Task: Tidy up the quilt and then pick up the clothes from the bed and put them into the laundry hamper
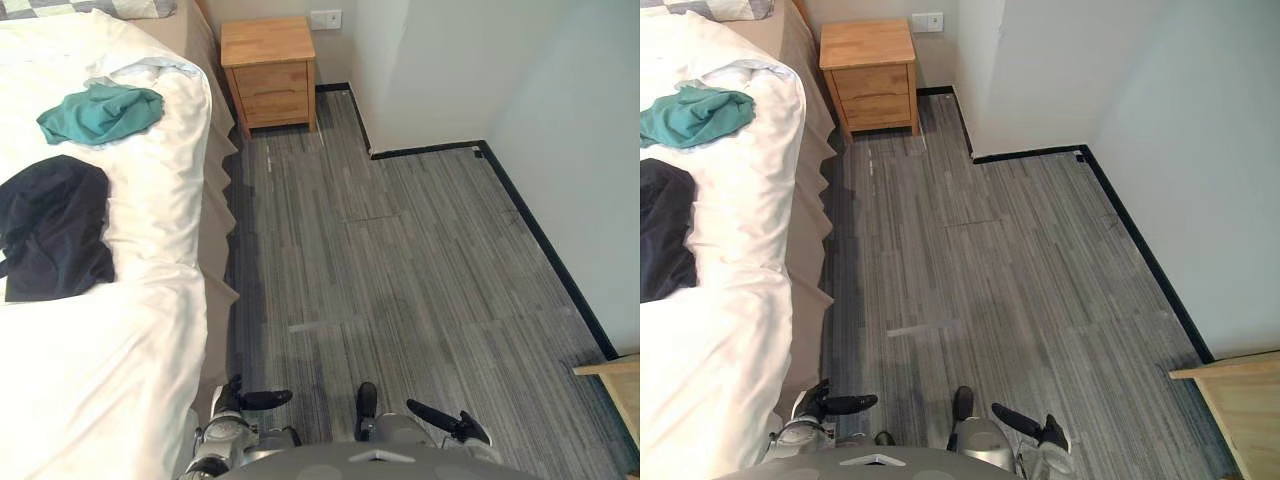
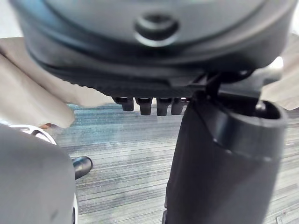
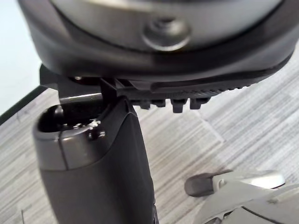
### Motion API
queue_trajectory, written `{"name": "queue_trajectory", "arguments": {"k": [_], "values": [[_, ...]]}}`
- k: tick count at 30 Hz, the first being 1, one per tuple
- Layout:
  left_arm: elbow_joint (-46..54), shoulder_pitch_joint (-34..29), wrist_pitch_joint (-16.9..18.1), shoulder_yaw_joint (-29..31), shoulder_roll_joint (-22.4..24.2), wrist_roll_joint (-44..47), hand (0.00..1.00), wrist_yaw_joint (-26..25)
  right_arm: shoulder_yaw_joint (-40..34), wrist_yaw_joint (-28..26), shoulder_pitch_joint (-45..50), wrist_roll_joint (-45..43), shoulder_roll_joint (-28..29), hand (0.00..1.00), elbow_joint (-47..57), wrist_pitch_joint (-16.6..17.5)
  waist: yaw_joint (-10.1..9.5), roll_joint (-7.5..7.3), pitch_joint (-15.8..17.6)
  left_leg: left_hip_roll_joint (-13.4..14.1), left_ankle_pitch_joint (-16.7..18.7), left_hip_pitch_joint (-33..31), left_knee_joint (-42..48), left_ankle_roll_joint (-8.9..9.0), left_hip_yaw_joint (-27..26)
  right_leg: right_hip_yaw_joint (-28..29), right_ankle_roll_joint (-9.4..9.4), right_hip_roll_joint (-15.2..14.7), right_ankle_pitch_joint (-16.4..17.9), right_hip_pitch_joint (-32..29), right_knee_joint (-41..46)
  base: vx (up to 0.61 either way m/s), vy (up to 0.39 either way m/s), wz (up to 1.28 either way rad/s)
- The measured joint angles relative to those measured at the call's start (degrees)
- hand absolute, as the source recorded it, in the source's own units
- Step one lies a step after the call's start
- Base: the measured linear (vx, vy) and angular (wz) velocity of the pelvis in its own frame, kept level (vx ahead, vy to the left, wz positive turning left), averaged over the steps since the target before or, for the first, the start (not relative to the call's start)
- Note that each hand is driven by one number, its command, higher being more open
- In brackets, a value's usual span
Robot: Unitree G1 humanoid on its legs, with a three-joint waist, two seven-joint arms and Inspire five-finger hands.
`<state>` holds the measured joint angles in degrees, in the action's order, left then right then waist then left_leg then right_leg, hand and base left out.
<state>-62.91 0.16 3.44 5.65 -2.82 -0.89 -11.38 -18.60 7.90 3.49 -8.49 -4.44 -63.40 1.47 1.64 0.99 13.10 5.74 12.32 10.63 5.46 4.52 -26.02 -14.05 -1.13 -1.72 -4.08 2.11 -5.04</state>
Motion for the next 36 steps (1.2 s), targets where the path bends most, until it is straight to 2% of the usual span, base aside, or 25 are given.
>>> {"name": "queue_trajectory", "arguments": {"k": [2,3,5,6,9,11,12,14,15,18,19,21,22,23,24,25,26,27,28,29,30,32,33,34,36], "values": [[0.85,-0.39,-0.01,3.45,0.53,0.39,1.0,-0.23,-0.01,0.04,0.03,0.05,0.22,1.0,-0.56,-0.09,-0.49,0.3,0.44,4.17,3.82,-3.45,11.89,3.1,-0.64,-1.92,1.06,0.86,1.11,1.47,0.02,-0.01,-0.053,-0.18],[2.19,-0.35,-0.05,5.08,0.51,0.8,1.0,-0.34,0.25,0.05,0.16,0.17,0.29,1.0,-0.97,-0.09,-1.17,-0.46,0.66,7.09,3.72,-7.85,23.47,3.1,0.63,-1.89,1.31,1.02,1.5,2.37,0.02,0.03,-0.107,-0.16],[4.04,-0.33,0.14,6.57,0.94,0.94,1.0,-0.48,0.84,0.25,0.06,0.18,0.0,1.0,-0.86,0.0,-1.82,-0.22,1.2,10.96,0.56,-14.63,39.22,1.27,3.59,-2.24,1.51,1.56,2.64,4.51,0.03,0.08,-0.104,-0.07],[4.15,-0.29,0.62,6.51,1.26,0.95,1.0,-0.47,1.05,0.49,-0.01,0.21,-0.25,1.0,-0.61,0.03,-1.99,-0.01,1.45,11.0,1.31,-17.38,42.56,0.72,4.55,-1.46,1.47,1.29,3.2,5.43,0.04,0.19,-0.061,-0.16],[4.8,0.01,1.05,6.5,1.76,1.41,1.0,-0.51,-0.41,1.12,-2.21,0.27,-1.09,1.0,-1.05,-0.02,-3.1,0.21,1.63,5.31,3.78,-21.19,32.76,-0.06,5.51,0.27,0.74,-1.82,3.76,5.17,0.1,0.19,0.004,-0.28],[4.89,-0.05,1.48,6.44,1.83,2.45,1.0,-0.49,-0.83,1.09,-2.95,0.36,-0.91,1.0,-1.02,-0.01,-3.31,0.17,1.66,1.72,1.35,-22.37,21.0,-1.33,5.47,0.47,-0.71,-3.38,4.74,5.51,0.08,0.22,0.052,-0.12],[4.92,-0.08,1.34,6.62,1.89,2.88,1.0,-0.47,-1.29,1.07,-3.18,0.6,-0.38,1.0,-0.96,-0.01,-3.75,0.26,1.64,-0.45,-4.84,-22.42,7.86,-2.33,5.57,0.37,-2.07,-3.95,6.11,6.4,0.07,0.26,0.078,-0.03],[5.07,-0.09,1.37,6.73,1.82,2.94,1.0,-0.44,-1.42,1.08,-2.89,1.06,0.16,1.0,-0.89,-0.01,-5.19,-0.23,1.04,-1.68,-11.47,-21.91,4.41,-3.44,5.95,0.61,-3.48,-4.74,7.35,6.72,0.3,0.4,0.116,-0.03],[5.19,0.07,1.4,6.79,1.63,2.91,1.0,-0.31,-1.42,1.07,-2.62,1.2,0.5,1.0,-0.95,0.0,-5.52,-0.42,0.5,-2.62,-13.37,-21.99,4.28,-6.48,5.81,0.26,-4.47,-5.57,8.12,6.71,0.4,0.43,0.113,0.08],[5.96,0.77,1.07,9.53,0.25,3.05,1.0,-0.23,-2.23,0.68,-3.13,1.33,2.7,1.0,-0.79,0.12,-6.47,-4.18,1.08,-4.52,-9.39,-21.54,7.96,-8.3,4.63,-0.11,-6.9,-8.29,6.93,8.22,0.46,0.43,0.077,0.01],[5.69,0.77,0.62,9.93,-0.15,3.05,1.0,-0.22,-2.28,0.44,-3.14,1.33,2.95,1.0,-0.83,0.12,-6.51,-4.46,1.12,-4.57,-8.26,-20.54,8.41,-8.34,4.37,0.05,-7.19,-8.53,6.75,8.79,1.31,0.31,0.051,-0.1],[4.33,0.29,-0.12,9.73,-1.11,2.97,1.0,-0.23,-2.3,-0.07,-3.13,1.33,3.04,1.0,-0.83,0.14,-6.68,-3.86,0.89,-3.73,-4.71,-16.88,8.62,-8.02,3.92,0.43,-8.68,-8.66,8.64,6.41,12.23,0.33,0.085,-0.29],[3.76,-0.24,-0.23,8.79,-1.47,2.98,1.0,-0.35,-2.48,-0.06,-3.03,1.33,2.82,1.0,-0.87,0.14,-6.24,-3.37,0.65,-3.37,-2.85,-14.66,8.03,-7.76,3.89,0.6,-10.26,-9.59,9.71,2.43,23.5,0.41,0.145,-0.24],[3.66,-0.47,-0.38,8.12,-1.93,2.97,1.0,-0.43,-2.92,-0.1,-2.86,0.97,2.86,1.0,-0.6,0.08,-6.08,-3.35,0.6,-3.39,-1.7,-13.48,7.69,-7.43,3.96,0.9,-10.52,-10.57,9.83,-0.14,30.56,0.33,0.131,-0.14],[3.13,-0.93,-1.1,6.61,-3.03,2.76,1.0,-0.47,-3.55,-0.09,-2.45,0.84,2.77,1.0,0.22,-0.01,-5.91,-3.96,0.68,-4.45,0.07,-10.02,6.48,-6.8,3.99,1.83,-11.8,-13.17,8.89,-5.66,45.11,0.33,0.113,0.11],[2.5,-1.37,-1.48,5.65,-3.79,2.72,1.0,-0.49,-3.52,-0.04,-1.62,1.04,2.5,1.0,0.5,0.06,-5.18,-4.28,0.53,-5.3,0.57,-7.57,5.53,-6.85,4.75,1.47,-11.42,-14.78,9.12,-7.98,53.04,0.39,0.063,0.43],[2.45,-2.11,-1.5,5.12,-4.08,2.7,1.0,-0.64,-3.45,-0.01,-0.91,1.08,2.16,1.0,0.53,0.05,-4.07,-4.45,0.41,-5.63,1.47,-4.19,4.59,-7.25,6.47,-0.47,-8.85,-15.75,10.65,-9.68,59.74,0.45,0.016,0.61],[2.47,-2.14,-1.49,5.04,-4.08,2.71,1.0,-0.76,-3.43,0.0,-0.75,1.05,2.09,1.0,0.54,0.06,-3.76,-4.31,0.43,-5.59,1.87,-2.79,4.09,-7.14,7.31,-1.75,-7.5,-15.89,11.88,-10.61,61.37,0.57,-0.02,0.73],[2.42,-2.16,-1.47,4.59,-4.08,2.71,1.0,-1.05,-3.39,0.22,-0.93,0.64,2.3,1.0,0.57,0.14,-3.1,-3.84,0.67,-5.0,2.11,-0.48,3.18,-7.08,8.55,-4.88,-4.07,-15.61,14.56,-12.9,61.74,0.57,-0.079,0.7],[2.4,-1.9,-1.47,4.09,-3.88,2.71,1.0,-1.29,-3.29,0.36,-1.73,0.0,2.12,1.0,1.41,0.4,-2.01,-2.94,1.2,-3.73,2.21,1.05,1.95,-7.01,10.02,-7.95,-1.0,-14.24,16.55,-15.78,58.23,0.46,-0.104,0.75],[2.41,-1.44,-1.47,3.58,-3.62,2.71,1.0,-1.44,-3.13,0.42,-2.57,0.01,1.69,1.0,2.02,0.55,-1.34,-1.97,1.8,-2.38,2.2,1.94,1.3,-6.97,11.1,-9.9,0.42,-12.51,17.38,-17.8,53.55,0.45,-0.153,0.72],[2.48,0.24,-1.48,2.6,-2.82,2.72,1.0,-1.9,-2.11,1.13,-2.78,0.02,0.92,1.0,3.38,0.77,-1.15,-0.38,2.73,0.0,2.17,2.8,1.23,-6.01,12.63,-11.1,-0.26,-9.01,15.91,-21.71,38.72,0.46,-0.221,0.63],[2.77,1.11,-1.32,1.37,-2.37,2.7,1.0,-2.17,-1.36,1.4,-2.99,0.0,0.49,1.0,3.61,0.96,-0.89,0.12,3.01,1.04,2.4,3.72,0.98,-4.32,13.63,-10.29,-1.34,-7.68,11.3,-23.3,26.03,0.49,-0.295,0.78],[2.77,1.57,-1.02,0.87,-2.07,2.56,1.0,-2.19,-1.01,1.42,-3.08,-0.8,0.5,1.0,3.61,1.21,-0.45,-0.31,2.84,1.24,2.68,5.2,0.06,-1.46,14.2,-8.33,-2.74,-7.52,6.17,-24.64,14.83,0.52,-0.334,0.79],[2.62,1.4,-0.92,0.88,-1.85,2.54,1.0,-2.18,-0.85,1.11,-3.24,-1.41,0.99,1.0,3.62,1.53,0.16,-1.6,2.59,1.43,4.27,8.68,-0.57,2.1,14.94,-4.41,-2.65,-7.86,3.66,-25.6,9.52,0.57,-0.388,0.59]]}}
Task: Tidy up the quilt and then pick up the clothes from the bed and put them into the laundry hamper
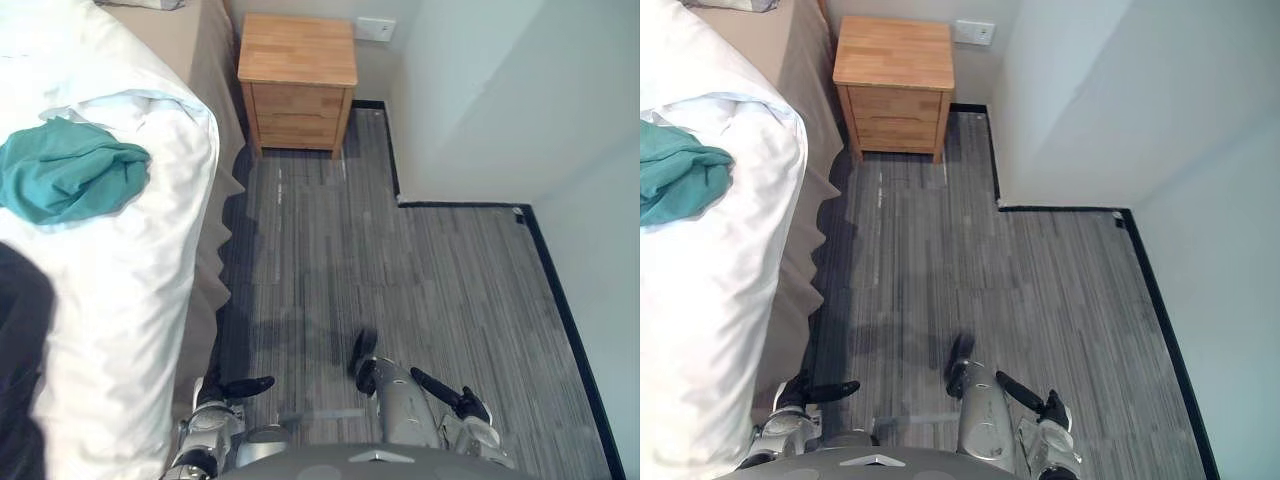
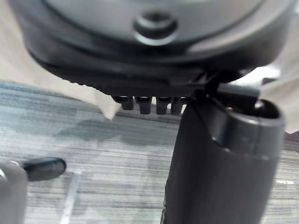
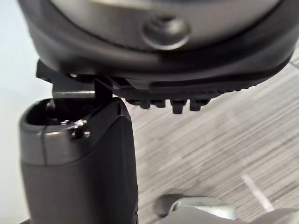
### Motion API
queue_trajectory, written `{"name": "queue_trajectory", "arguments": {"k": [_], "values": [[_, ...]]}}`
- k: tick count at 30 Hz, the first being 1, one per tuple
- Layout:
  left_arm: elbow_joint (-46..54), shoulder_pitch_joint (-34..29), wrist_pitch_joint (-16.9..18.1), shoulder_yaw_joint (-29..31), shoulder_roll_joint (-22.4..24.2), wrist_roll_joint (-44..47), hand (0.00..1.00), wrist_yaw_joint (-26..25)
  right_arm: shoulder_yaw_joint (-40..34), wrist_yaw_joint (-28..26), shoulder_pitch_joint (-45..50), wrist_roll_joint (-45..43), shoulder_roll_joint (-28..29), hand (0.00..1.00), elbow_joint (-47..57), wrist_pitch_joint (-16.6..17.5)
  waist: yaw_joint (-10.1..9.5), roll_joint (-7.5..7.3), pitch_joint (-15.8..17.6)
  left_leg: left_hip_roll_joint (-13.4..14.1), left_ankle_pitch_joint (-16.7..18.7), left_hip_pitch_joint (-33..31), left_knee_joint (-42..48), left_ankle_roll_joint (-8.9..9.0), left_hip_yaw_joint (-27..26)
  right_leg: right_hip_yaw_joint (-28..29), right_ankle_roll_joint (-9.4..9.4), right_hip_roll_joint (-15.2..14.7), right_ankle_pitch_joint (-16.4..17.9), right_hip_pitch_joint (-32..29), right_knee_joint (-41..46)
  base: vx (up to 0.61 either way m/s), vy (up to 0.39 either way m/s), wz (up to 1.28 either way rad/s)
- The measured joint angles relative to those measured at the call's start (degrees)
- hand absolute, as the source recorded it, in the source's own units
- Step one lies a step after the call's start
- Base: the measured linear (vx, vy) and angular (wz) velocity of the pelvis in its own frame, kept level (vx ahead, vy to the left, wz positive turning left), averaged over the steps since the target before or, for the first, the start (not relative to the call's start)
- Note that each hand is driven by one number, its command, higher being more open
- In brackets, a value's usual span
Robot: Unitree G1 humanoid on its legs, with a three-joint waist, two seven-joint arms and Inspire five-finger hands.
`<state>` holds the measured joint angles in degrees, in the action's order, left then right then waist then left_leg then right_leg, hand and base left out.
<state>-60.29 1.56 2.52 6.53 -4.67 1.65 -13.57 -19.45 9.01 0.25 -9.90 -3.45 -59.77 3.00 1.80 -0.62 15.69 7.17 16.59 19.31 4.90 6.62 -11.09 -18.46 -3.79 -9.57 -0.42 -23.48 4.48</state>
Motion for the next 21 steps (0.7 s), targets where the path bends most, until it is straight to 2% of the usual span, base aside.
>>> {"name": "queue_trajectory", "arguments": {"k": [1,2,3,4,5,6,7,8,9,10,11,12,13,14,15,16,17,18,19,20,21], "values": [[-0.42,-0.54,0.07,0.17,0.16,-0.04,1.0,-0.03,-0.03,-0.23,-0.21,-0.01,-0.18,1.0,-0.17,0.06,0.05,0.78,0.44,1.16,0.91,2.79,-0.12,1.57,0.57,2.23,2.32,0.87,-8.93,0.61,1.81,0.81,-0.53,0.45],[-0.81,-0.32,0.27,0.15,1.49,-0.05,1.0,0.16,-0.06,-0.26,-1.44,0.17,-1.04,1.0,-0.5,0.06,0.03,3.02,0.48,3.84,-0.53,3.86,1.15,3.47,0.6,2.81,3.49,2.16,-11.19,-0.7,8.1,0.79,-0.566,0.21],[-1.14,-0.19,0.78,0.14,2.42,-0.06,1.0,0.43,-0.09,-0.15,-2.56,0.21,-1.46,1.0,-0.74,0.02,-0.15,3.94,0.53,5.4,-4.55,3.32,4.24,3.15,1.23,2.86,4.63,2.98,-6.28,-1.46,13.86,0.61,-0.504,0.09],[-1.26,-0.31,0.98,0.16,2.78,-0.06,1.0,0.48,-0.06,-0.06,-2.71,0.25,-1.42,1.0,-0.75,0.01,-0.23,3.93,0.51,5.78,-6.9,2.46,7.06,2.66,2.21,2.66,4.89,3.22,-4.53,-1.18,15.71,0.58,-0.556,0.03],[-1.7,-0.7,1.18,1.0,3.75,-0.08,1.0,0.77,-0.08,-0.06,-2.58,0.41,-1.42,1.0,-0.83,0.05,-0.23,4.22,0.47,7.11,-12.54,-0.4,15.18,1.53,4.29,1.33,5.09,3.95,-1.35,1.22,16.94,0.59,-0.52,0.14],[-1.47,-1.82,1.18,3.52,4.41,-0.16,1.0,1.22,0.02,0.06,-2.47,0.44,-1.4,1.0,-0.98,-0.15,-0.06,4.82,0.36,9.06,-20.48,-4.88,25.74,-1.11,6.54,0.64,5.27,5.08,1.2,5.3,15.02,0.59,-0.457,0.18],[-1.3,-2.1,1.28,4.65,4.74,0.02,1.0,1.25,0.31,0.17,-2.17,0.57,-1.62,1.0,-1.1,-0.19,-0.07,5.13,0.53,10.39,-23.79,-7.69,32.3,-1.95,7.5,-0.01,5.62,6.08,2.26,7.89,13.36,0.69,-0.39,0.2],[0.05,-2.03,1.44,7.44,5.25,0.39,1.0,1.18,1.15,0.6,-1.61,0.72,-2.13,1.0,-1.31,-0.16,-1.02,6.19,1.05,13.49,-18.59,-15.91,49.3,-2.5,7.07,-0.31,6.4,8.68,3.25,14.06,9.59,0.45,-0.216,0.1],[0.71,-1.99,1.75,7.91,5.16,0.63,1.0,1.19,1.68,0.7,-1.47,0.71,-2.22,1.0,-1.51,-0.21,-1.67,6.15,1.29,14.08,-15.94,-18.32,53.63,-2.87,5.91,-0.31,6.56,9.13,3.74,16.28,8.64,0.61,-0.283,0.0],[1.83,-1.97,2.43,8.04,4.63,0.7,1.0,1.12,3.05,0.95,-1.18,0.73,-2.27,1.0,-1.9,-0.17,-2.77,5.15,1.91,14.31,-11.82,-22.56,57.6,-3.31,3.57,-0.08,6.46,9.67,4.94,20.22,6.69,0.45,-0.182,-0.09],[2.96,-1.95,2.71,7.84,4.29,0.69,1.0,1.18,4.38,1.12,-1.31,0.73,-2.3,1.0,-2.61,-0.21,-3.32,4.9,1.96,13.05,-8.81,-26.37,57.08,-3.2,1.45,0.31,6.15,9.74,5.92,23.84,4.44,0.54,-0.204,-0.08],[3.33,-1.95,2.76,7.87,4.28,0.73,1.0,1.21,4.85,1.11,-1.82,0.75,-2.3,1.0,-2.76,-0.28,-3.47,4.83,1.95,12.0,-7.46,-28.29,55.48,-3.12,0.49,0.59,5.95,9.71,6.47,25.28,3.48,0.45,-0.087,-0.17],[4.05,-1.92,2.83,7.89,4.31,0.88,1.0,1.17,5.31,1.08,-2.54,1.62,-2.21,1.0,-3.55,-0.45,-4.22,4.84,1.96,9.43,-4.65,-31.07,49.68,-3.11,-1.81,1.37,5.37,9.12,6.91,27.36,2.43,0.36,-0.022,-0.27],[4.28,-1.91,2.84,7.88,4.26,0.92,1.0,1.16,5.4,1.06,-2.87,2.43,-2.03,1.0,-3.97,-0.63,-4.81,4.78,1.98,8.0,-3.76,-31.79,45.15,-3.04,-3.24,1.51,4.9,8.56,7.2,28.13,2.27,0.45,0.012,-0.4],[4.24,-1.98,2.76,7.71,4.07,0.74,1.0,1.09,5.4,1.0,-3.05,2.85,-1.54,1.0,-4.46,-0.99,-5.38,4.73,1.95,5.71,-4.27,-32.0,33.42,-3.53,-7.5,1.24,3.76,7.76,8.12,29.68,2.13,0.45,0.037,-0.2],[3.82,-2.35,2.63,7.33,4.04,0.71,1.0,1.06,5.3,0.33,-3.05,2.82,-1.72,1.0,-4.42,-1.44,-5.47,5.51,1.47,4.47,-9.46,-32.06,21.53,-4.67,-14.05,0.46,2.17,7.91,9.67,31.32,1.8,0.45,0.045,0.04],[3.42,-2.37,2.51,7.34,3.98,0.76,1.0,1.2,5.36,0.24,-2.93,2.93,-1.86,1.0,-4.46,-1.45,-5.48,5.81,1.27,4.63,-11.71,-32.12,18.58,-9.55,-18.73,-0.28,1.53,8.19,10.69,32.4,1.66,0.49,0.055,0.6],[2.71,-1.77,2.41,7.6,3.03,0.74,1.0,1.44,5.89,0.6,-2.92,2.98,-0.76,1.0,-4.62,-1.43,-5.45,3.36,0.65,3.47,-11.23,-30.49,17.03,-12.28,-25.49,-1.22,0.93,6.46,13.29,34.35,1.38,0.54,0.057,0.97],[2.62,-1.75,2.39,7.6,1.52,0.72,1.0,1.4,6.08,0.82,-2.81,3.71,0.34,1.0,-4.46,-1.28,-5.46,0.56,-0.47,2.48,-10.62,-31.24,17.22,-12.78,-31.8,-3.01,0.23,5.64,13.26,34.79,0.2,0.66,0.024,1.06],[2.5,-1.76,2.35,7.71,1.11,0.68,1.0,1.4,6.26,0.8,-2.84,4.87,0.66,1.0,-4.52,-1.27,-5.5,-0.13,-0.57,2.43,-9.38,-31.41,17.89,-14.04,-34.15,-3.62,-0.51,5.64,12.68,35.55,-0.58,0.66,0.02,0.92],[1.55,-1.76,2.17,9.23,1.46,0.69,1.0,1.32,7.96,0.77,-3.15,5.49,0.86,1.0,-4.86,-1.15,-6.31,0.01,-0.7,2.11,-4.74,-30.4,17.83,-15.88,-35.3,-4.12,-2.11,5.75,13.18,35.97,2.04,0.66,0.036,0.81]]}}
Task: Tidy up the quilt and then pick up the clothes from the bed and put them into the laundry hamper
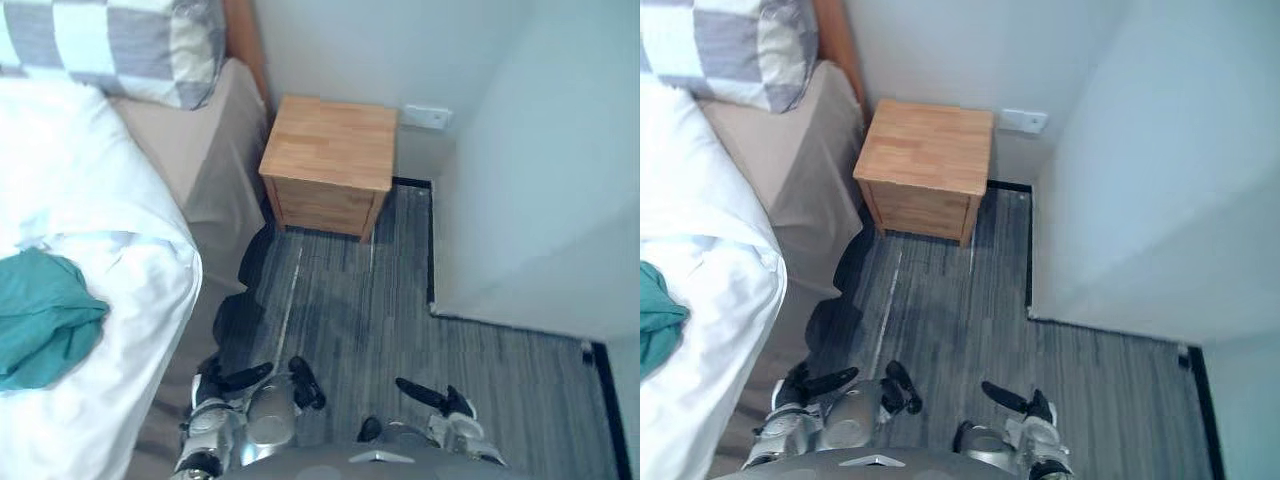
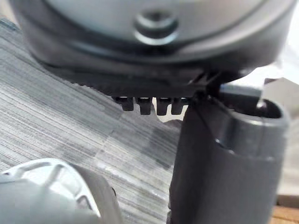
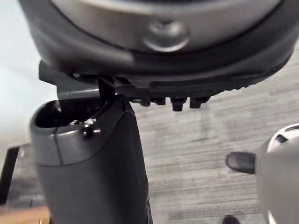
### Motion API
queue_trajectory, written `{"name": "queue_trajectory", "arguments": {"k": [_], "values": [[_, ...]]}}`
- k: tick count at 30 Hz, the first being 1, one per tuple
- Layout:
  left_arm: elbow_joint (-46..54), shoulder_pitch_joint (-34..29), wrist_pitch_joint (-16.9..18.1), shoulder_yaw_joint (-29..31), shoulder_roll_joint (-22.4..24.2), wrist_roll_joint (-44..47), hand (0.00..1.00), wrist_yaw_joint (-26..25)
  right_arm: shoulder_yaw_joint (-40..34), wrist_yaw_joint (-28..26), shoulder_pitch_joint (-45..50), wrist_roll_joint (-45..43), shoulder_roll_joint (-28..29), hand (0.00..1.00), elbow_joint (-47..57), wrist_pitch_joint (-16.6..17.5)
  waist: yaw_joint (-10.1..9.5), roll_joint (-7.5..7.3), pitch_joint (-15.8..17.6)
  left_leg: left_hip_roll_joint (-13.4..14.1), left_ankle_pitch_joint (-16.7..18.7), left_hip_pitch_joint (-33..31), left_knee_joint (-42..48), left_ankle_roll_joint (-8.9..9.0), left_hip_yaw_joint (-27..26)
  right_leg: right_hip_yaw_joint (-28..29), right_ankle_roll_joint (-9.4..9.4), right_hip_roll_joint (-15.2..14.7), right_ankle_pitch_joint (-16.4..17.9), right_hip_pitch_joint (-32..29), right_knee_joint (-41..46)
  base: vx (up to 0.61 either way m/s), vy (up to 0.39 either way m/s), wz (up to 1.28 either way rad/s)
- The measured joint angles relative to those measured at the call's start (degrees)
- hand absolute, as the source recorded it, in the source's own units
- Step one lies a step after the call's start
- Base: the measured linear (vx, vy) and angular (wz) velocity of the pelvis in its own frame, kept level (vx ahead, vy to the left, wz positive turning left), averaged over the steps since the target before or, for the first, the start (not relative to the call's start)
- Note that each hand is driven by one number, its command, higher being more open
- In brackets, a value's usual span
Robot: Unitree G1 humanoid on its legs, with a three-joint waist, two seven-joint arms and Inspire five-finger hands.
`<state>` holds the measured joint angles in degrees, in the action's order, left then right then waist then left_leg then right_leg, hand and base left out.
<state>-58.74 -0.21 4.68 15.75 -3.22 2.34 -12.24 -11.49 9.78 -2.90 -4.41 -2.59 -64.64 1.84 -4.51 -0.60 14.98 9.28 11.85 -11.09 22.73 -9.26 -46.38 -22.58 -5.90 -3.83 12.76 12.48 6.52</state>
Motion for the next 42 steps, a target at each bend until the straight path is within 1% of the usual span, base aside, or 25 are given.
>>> {"name": "queue_trajectory", "arguments": {"k": [1,2,3,4,5,7,8,9,10,11,12,13,14,15,16,17,18,20,21,23,26,29,34,38,42], "values": [[-0.68,-0.12,-0.76,1.58,-0.08,0.28,1.0,0.11,0.42,-0.29,-0.54,1.91,0.15,1.0,-0.55,-0.15,-0.36,-0.47,0.33,-0.89,1.45,1.8,-0.12,0.59,1.88,0.75,-2.97,-2.48,2.04,-2.95,12.43,0.45,0.054,0.84],[-1.13,-0.61,-1.09,1.55,-0.18,0.29,1.0,0.09,0.31,-0.48,-0.51,2.23,0.21,1.0,-0.26,-0.33,-0.15,-0.39,0.36,-1.27,1.87,3.24,-0.94,0.86,3.47,1.5,-4.42,-3.81,1.24,-5.49,21.2,0.56,0.047,1.37],[-1.37,-1.74,-2.13,1.27,-0.57,0.03,1.0,0.04,0.65,-1.01,0.08,3.47,0.12,1.0,0.39,-0.36,0.58,-0.54,0.33,-3.59,2.55,7.52,-3.33,1.78,9.27,5.25,-9.66,-6.54,-7.25,-11.83,41.73,0.44,0.004,1.52],[-1.35,-2.11,-2.42,0.43,-0.98,0.02,1.0,-0.03,0.68,-0.88,0.1,3.61,0.12,1.0,0.97,-0.36,1.25,-0.61,0.38,-4.31,2.57,9.1,-4.25,1.85,11.97,5.79,-8.92,-7.59,-6.86,-13.76,47.81,0.66,-0.058,2.41],[-1.4,-2.54,-2.5,-1.7,-1.77,0.0,1.0,-0.04,0.96,-0.43,0.44,4.18,-0.18,1.0,2.58,-0.28,2.48,-0.66,0.64,-5.88,2.44,12.28,-6.11,2.22,18.12,3.74,-5.55,-9.85,-4.96,-15.63,53.47,0.54,-0.165,2.2],[-1.31,-2.45,-2.18,-2.62,-1.88,-0.03,1.0,-0.13,3.01,-0.37,1.86,4.47,-1.42,1.0,4.52,0.17,3.22,-0.62,0.52,-6.47,1.68,15.75,-8.88,3.48,26.62,4.6,-0.2,-10.39,-1.8,-18.53,49.71,0.52,-0.254,2.75],[-1.31,-2.08,-2.27,-3.15,-1.9,-0.04,1.0,-0.3,3.6,-0.4,1.89,5.2,-1.73,1.0,5.18,0.58,3.32,-0.37,0.43,-6.09,1.04,16.77,-9.86,4.53,32.38,7.87,1.41,-9.37,-0.74,-20.84,42.87,0.45,-0.382,2.6],[-1.31,-1.79,-2.31,-3.64,-1.88,-0.06,1.0,-0.41,3.66,-0.41,1.86,5.35,-1.8,1.0,5.41,0.82,3.42,-0.17,0.35,-5.59,0.82,16.79,-10.14,4.88,35.28,10.62,1.8,-8.22,-0.44,-21.95,38.71,0.5,-0.525,2.54],[-1.26,-1.31,-2.22,-4.66,-1.84,-0.33,1.0,-0.39,3.55,-0.38,1.72,5.93,-1.83,1.0,5.66,1.03,3.58,0.01,0.35,-4.74,0.48,16.4,-10.18,5.59,40.77,19.49,1.32,-4.92,-0.71,-23.12,28.67,0.38,-0.485,2.55],[-1.11,-1.17,-2.13,-4.79,-1.93,-0.76,1.0,-0.24,3.67,-0.32,1.86,6.08,-1.71,1.0,5.56,1.01,3.6,-0.18,0.15,-4.43,0.41,15.58,-10.22,7.04,45.08,28.44,-0.09,-3.12,-1.59,-22.92,18.33,0.33,-0.53,2.55],[-1.04,-1.09,-2.15,-4.9,-2.06,-0.76,1.0,-0.25,3.64,-0.32,1.98,6.08,-1.59,1.0,5.33,1.02,3.68,-0.94,-0.32,-4.84,0.54,15.32,-10.24,9.24,46.64,31.92,-1.79,-2.96,-2.93,-22.52,12.92,0.3,-0.564,2.63],[-0.99,-0.93,-2.22,-5.13,-3.76,-0.84,1.0,-0.07,3.66,-0.4,1.92,6.01,0.08,1.0,3.85,0.82,2.83,-3.96,-0.45,-5.84,2.2,15.46,-10.36,13.17,50.03,35.33,-5.52,-3.88,-11.4,-22.1,6.25,0.3,-0.725,2.02],[-1.9,-0.19,-2.57,-4.55,-2.4,-1.12,1.0,-0.03,3.29,-0.54,0.28,6.07,-1.09,1.0,3.18,0.25,2.28,-0.57,-0.19,-3.16,2.13,15.01,-9.81,14.08,52.13,32.27,-4.32,-1.97,-10.43,-21.98,9.13,0.22,-0.566,1.73],[-1.97,-0.5,-2.62,-4.06,-1.63,-1.22,1.0,-0.04,3.28,-0.34,0.38,6.07,-1.25,1.0,3.05,0.16,2.15,0.4,-1.33,-2.37,1.47,14.05,-9.97,14.64,51.86,31.13,-3.67,-1.83,-10.01,-21.35,8.02,0.17,-0.454,1.17],[-1.54,-1.04,-2.42,-4.0,0.12,-1.3,1.0,-0.16,3.24,0.32,0.44,6.04,-1.47,1.0,3.36,0.04,2.03,2.27,-2.0,-0.65,0.65,13.27,-9.98,15.38,49.83,26.69,-2.85,-1.3,-9.67,-18.98,5.29,0.16,-0.309,1.47],[-0.92,-1.13,-2.16,-3.53,1.52,-1.28,1.0,-0.02,3.15,0.48,0.77,6.02,-1.35,1.0,3.84,-0.23,2.57,3.22,-2.29,0.68,-0.85,12.94,-10.05,15.83,45.52,22.15,-1.65,-1.55,-9.05,-16.79,4.99,0.14,-0.305,1.64],[-0.69,-1.13,-2.14,-3.49,2.13,-1.24,1.0,0.15,3.25,0.33,0.85,6.0,-1.41,1.0,3.86,-0.54,3.02,3.27,-2.33,1.64,-1.81,12.92,-10.15,16.16,42.49,20.35,-1.29,-1.63,-8.84,-15.66,4.99,0.09,-0.292,1.59],[0.02,-1.02,-2.17,-3.68,3.38,-1.28,1.0,0.85,3.32,0.38,1.82,5.69,-0.73,1.0,5.36,-0.34,2.94,3.1,-2.48,3.81,-3.87,14.41,-11.49,16.06,29.75,15.47,-0.93,-1.85,-8.63,-12.44,3.97,0.06,-0.207,1.17],[0.07,-1.1,-2.0,-3.83,2.94,-1.32,1.0,1.54,3.2,0.55,1.82,5.66,0.12,1.0,5.81,-0.18,2.57,2.67,-2.56,4.25,-4.66,15.31,-12.5,16.47,26.12,14.51,-0.61,-1.89,-8.42,-11.27,3.13,0.02,-0.1,0.56],[-0.2,-1.05,-2.14,-3.69,2.18,-1.25,1.0,1.85,3.22,0.12,1.95,3.57,0.99,1.0,5.86,0.09,1.74,1.21,-3.4,3.5,-5.43,15.52,-13.82,16.1,25.47,14.24,-0.63,-2.37,-8.44,-10.47,1.09,-0.02,-0.019,0.14],[-1.61,-1.11,-2.33,-3.57,0.93,-1.17,1.0,2.08,0.67,-0.27,2.83,2.77,1.97,1.0,5.28,-0.27,3.09,-0.28,-4.76,2.06,-6.11,15.72,-16.0,15.57,25.54,12.24,-1.56,-3.77,-9.18,-8.68,-1.34,-0.01,0.059,0.26],[-2.71,-2.02,-2.43,-3.81,-0.15,-1.21,1.0,2.14,-4.04,-0.2,6.17,-0.44,2.8,1.0,5.52,-0.29,3.79,-1.3,-6.59,-1.36,-11.2,19.83,-26.23,15.49,25.88,10.76,-2.32,-5.04,-10.09,-7.25,-4.0,0.06,0.06,0.23],[-3.61,-2.09,-2.68,-3.61,-1.03,-1.25,1.0,2.47,-9.25,0.5,8.38,-4.28,2.86,1.0,7.25,-0.44,5.4,-1.71,-6.69,-2.91,-11.87,20.52,-27.66,15.41,25.51,10.23,-2.85,-6.3,-10.42,-6.44,-4.62,0.05,0.048,0.12],[-3.37,-3.28,-2.74,-2.88,-2.96,-3.01,1.0,2.62,-12.09,0.64,11.5,-5.5,1.9,1.0,19.71,-2.49,6.52,-2.36,-6.34,-2.7,-11.83,21.05,-27.85,15.47,22.3,11.8,-2.83,-6.17,-10.34,-7.47,-3.19,-0.02,0.017,-0.2],[-2.27,-5.43,-2.68,-1.75,-4.15,-2.99,1.0,3.01,-15.79,1.04,10.13,-4.93,-5.02,1.0,36.67,-2.43,7.88,-3.74,-6.02,-2.83,-11.79,21.15,-27.86,15.52,19.98,14.66,-2.74,-6.16,-9.88,-10.4,-0.2,-0.06,0.02,-0.3]]}}
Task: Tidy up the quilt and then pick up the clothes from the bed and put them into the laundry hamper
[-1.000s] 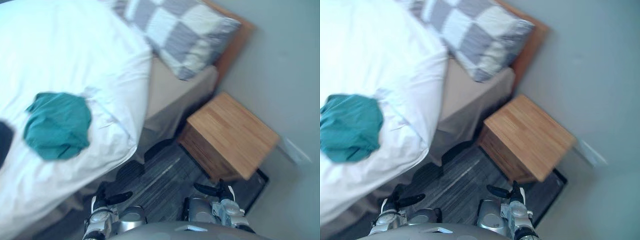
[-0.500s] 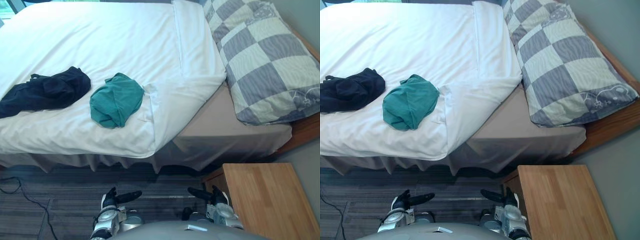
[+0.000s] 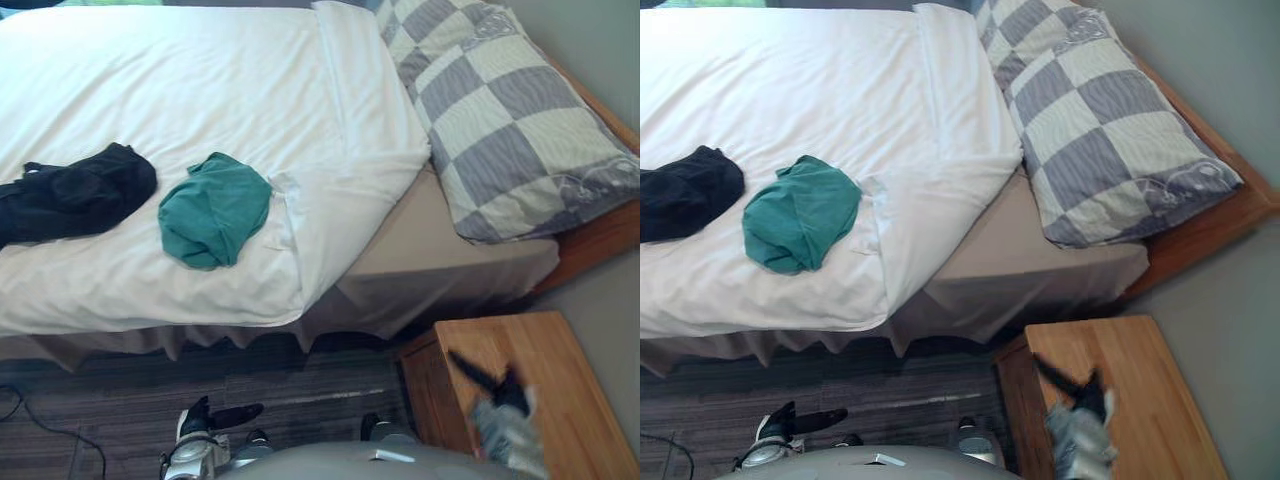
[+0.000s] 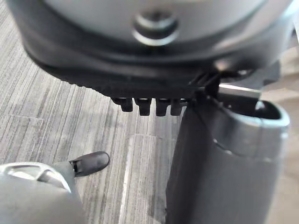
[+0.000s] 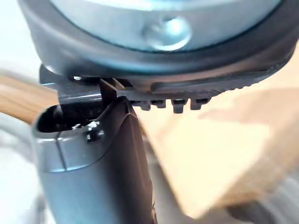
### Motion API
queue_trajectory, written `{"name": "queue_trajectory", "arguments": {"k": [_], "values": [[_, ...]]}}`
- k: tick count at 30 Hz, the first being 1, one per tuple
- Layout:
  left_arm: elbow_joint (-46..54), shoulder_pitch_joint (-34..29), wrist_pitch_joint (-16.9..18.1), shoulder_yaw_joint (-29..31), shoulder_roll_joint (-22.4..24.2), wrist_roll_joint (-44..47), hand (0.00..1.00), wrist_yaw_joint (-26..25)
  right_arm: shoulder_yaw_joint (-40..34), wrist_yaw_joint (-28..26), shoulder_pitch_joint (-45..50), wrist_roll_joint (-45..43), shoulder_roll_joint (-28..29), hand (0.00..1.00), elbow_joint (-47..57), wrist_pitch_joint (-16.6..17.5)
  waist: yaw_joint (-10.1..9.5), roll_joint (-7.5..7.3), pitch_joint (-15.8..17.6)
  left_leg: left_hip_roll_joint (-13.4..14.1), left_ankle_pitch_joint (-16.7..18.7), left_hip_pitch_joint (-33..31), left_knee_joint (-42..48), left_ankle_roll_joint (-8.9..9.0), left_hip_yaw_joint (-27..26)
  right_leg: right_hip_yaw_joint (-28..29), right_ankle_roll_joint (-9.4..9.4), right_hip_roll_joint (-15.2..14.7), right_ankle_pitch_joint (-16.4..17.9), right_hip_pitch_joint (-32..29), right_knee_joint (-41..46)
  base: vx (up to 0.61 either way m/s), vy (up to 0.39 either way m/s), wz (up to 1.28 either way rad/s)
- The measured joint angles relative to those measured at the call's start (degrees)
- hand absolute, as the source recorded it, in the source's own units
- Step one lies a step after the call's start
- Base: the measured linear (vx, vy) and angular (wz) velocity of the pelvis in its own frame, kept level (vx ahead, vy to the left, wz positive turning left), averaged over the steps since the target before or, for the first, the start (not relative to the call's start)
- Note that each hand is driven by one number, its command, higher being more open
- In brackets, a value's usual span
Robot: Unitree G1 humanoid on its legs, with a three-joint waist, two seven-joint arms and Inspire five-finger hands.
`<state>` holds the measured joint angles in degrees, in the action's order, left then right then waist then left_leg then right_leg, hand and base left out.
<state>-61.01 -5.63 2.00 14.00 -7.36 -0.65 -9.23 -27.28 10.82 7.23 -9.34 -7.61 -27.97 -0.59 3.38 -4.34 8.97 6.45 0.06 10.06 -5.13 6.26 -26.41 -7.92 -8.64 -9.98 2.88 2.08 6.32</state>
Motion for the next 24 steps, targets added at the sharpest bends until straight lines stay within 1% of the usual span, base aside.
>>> {"name": "queue_trajectory", "arguments": {"k": [2,4,8,11,13,15,16,17,19,20,22,24], "values": [[0.4,-1.14,0.0,0.15,-0.47,0.03,1.0,0.07,-1.99,1.11,-1.33,0.21,-3.31,1.0,4.94,0.27,0.24,-0.74,-0.24,0.05,-0.03,0.18,-0.01,-0.03,-0.27,0.4,0.0,0.08,0.13,-0.27,0.44,-0.07,0.0,-0.11],[0.55,-2.27,0.0,0.58,-0.75,0.09,1.0,0.6,-3.25,2.18,-2.21,2.24,-6.82,1.0,9.68,0.8,0.38,-1.48,-0.71,0.06,-0.14,0.16,-0.02,-0.13,-0.34,0.44,0.15,0.11,0.23,-0.44,0.57,-0.06,-0.012,-0.04],[0.83,-4.45,0.03,0.57,-1.23,0.1,1.0,1.22,-2.22,2.71,-4.69,3.89,-9.28,1.0,16.98,1.61,1.45,-2.33,-1.27,0.02,-0.45,-0.52,-0.02,-0.36,-0.32,0.44,0.16,0.1,0.21,-1.16,0.61,-0.05,-0.008,-0.01],[0.82,-5.48,0.11,0.54,-1.27,0.1,1.0,1.44,2.9,2.26,-6.44,7.35,-12.37,1.0,20.33,2.1,1.39,-2.66,-1.31,0.03,-0.47,-0.79,-0.05,-0.39,0.06,0.4,0.18,0.14,-0.09,-1.16,0.09,0.0,-0.003,0.01],[0.91,-5.57,0.47,0.48,-1.27,0.19,1.0,1.85,7.34,1.06,-8.07,9.22,-14.8,1.0,22.88,2.35,1.11,-2.77,-1.36,0.08,-0.77,-1.76,-0.05,-0.65,0.91,-0.03,0.27,0.23,-0.9,-1.15,-1.03,0.0,-0.016,0.15],[1.38,-5.52,0.78,0.35,-1.36,0.2,1.0,2.04,10.42,0.21,-10.24,10.35,-16.07,1.0,24.59,2.96,0.68,-2.85,-1.37,0.07,-1.15,-2.84,-0.04,-0.85,2.05,-1.02,0.36,0.24,-1.59,-1.08,-2.06,0.01,-0.016,0.27],[2.07,-5.51,0.99,-0.01,-1.41,0.19,1.0,2.13,12.21,-0.33,-11.68,11.13,-17.27,1.0,24.73,3.85,0.02,-2.94,-1.37,0.06,-1.5,-3.8,-0.03,-1.05,3.19,-1.93,0.38,0.22,-2.07,-1.04,-2.75,0.01,-0.013,0.48],[2.53,-5.45,1.62,-0.18,-1.42,0.19,1.0,2.22,13.86,-0.99,-13.46,11.11,-18.61,1.0,24.73,3.97,-0.45,-3.01,-1.37,0.06,-1.9,-4.97,-0.02,-1.1,4.66,-3.4,0.48,0.21,-2.55,-0.9,-3.54,0.02,-0.013,0.56],[3.08,-5.18,1.83,-0.86,-1.43,0.19,1.0,2.21,15.13,-1.55,-15.69,11.11,-19.9,1.0,24.73,4.33,-1.09,-3.1,-1.29,0.02,-2.67,-6.73,0.02,-1.41,7.0,-5.54,0.6,0.15,-2.8,-0.95,-3.94,0.01,-0.014,0.71],[3.33,-4.89,2.11,-1.89,-1.42,0.43,1.0,2.17,15.23,-1.55,-17.02,11.13,-20.04,1.0,24.73,5.0,-1.81,-3.1,-1.3,-0.01,-3.24,-7.98,0.03,-1.44,9.33,-7.66,0.63,0.13,-2.87,-0.83,-4.21,0.01,-0.02,1.04],[4.27,-4.62,2.69,-3.17,-1.48,0.32,1.0,2.17,15.22,-1.49,-18.94,11.41,-20.13,1.0,24.73,5.3,-2.35,-3.07,-1.2,-0.1,-4.21,-10.11,0.1,-1.6,12.68,-11.03,0.64,0.1,-2.89,-0.42,-4.52,-0.01,-0.014,1.02],[4.29,-3.22,2.82,-5.14,-1.75,-0.2,1.0,2.18,15.19,-1.21,-20.01,13.69,-20.24,1.0,24.73,5.42,-4.49,-2.75,-0.99,-0.27,-5.02,-11.76,-0.01,-1.73,16.27,-14.02,0.64,0.1,-2.88,0.3,-4.61,-0.03,0.007,0.84]]}}
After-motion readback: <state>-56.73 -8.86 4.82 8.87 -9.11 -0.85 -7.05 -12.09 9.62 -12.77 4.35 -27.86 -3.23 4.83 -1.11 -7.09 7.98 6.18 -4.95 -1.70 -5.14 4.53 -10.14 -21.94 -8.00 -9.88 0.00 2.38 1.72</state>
